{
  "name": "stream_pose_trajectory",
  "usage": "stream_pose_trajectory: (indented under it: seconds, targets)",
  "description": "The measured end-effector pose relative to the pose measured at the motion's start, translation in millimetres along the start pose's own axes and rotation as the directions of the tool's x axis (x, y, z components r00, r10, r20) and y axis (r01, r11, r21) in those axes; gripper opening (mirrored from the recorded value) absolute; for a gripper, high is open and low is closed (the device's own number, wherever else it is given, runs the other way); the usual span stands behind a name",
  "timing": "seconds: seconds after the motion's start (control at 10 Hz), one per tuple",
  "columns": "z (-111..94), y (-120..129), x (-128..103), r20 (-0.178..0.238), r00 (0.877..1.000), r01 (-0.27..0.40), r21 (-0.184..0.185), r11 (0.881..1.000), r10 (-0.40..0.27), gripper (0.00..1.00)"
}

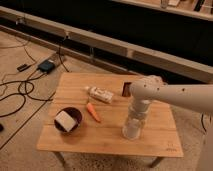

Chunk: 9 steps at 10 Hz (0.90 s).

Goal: Place the ceramic cup over the eraser

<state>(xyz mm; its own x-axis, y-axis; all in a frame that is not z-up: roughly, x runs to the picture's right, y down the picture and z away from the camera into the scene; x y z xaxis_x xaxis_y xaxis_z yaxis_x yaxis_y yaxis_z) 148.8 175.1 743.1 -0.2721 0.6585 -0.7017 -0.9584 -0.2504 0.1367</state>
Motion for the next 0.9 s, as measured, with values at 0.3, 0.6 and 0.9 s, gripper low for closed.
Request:
stream_pose_trajectory:
  seconds: [0.3,0.6,0.9]
  targets:
    - [-28,15,-23,0.073,0.997,0.034,-0.024,0.999,-0.032,0.0]
    - [-57,33,-51,0.127,0.985,0.114,0.01,0.993,-0.115,0.0]
    - [-76,42,-83,0.149,0.969,0.186,0.074,0.98,-0.195,0.0]
